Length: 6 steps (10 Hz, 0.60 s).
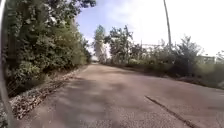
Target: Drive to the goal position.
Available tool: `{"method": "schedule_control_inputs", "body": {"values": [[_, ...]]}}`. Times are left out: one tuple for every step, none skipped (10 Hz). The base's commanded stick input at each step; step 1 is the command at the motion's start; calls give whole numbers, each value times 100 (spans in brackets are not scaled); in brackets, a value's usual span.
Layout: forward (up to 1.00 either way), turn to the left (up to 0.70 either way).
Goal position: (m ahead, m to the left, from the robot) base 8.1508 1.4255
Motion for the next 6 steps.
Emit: {"method": "schedule_control_inputs", "body": {"values": [[70, 1], [70, 2], [70, 2], [70, 2], [70, 2], [70, 2]]}}
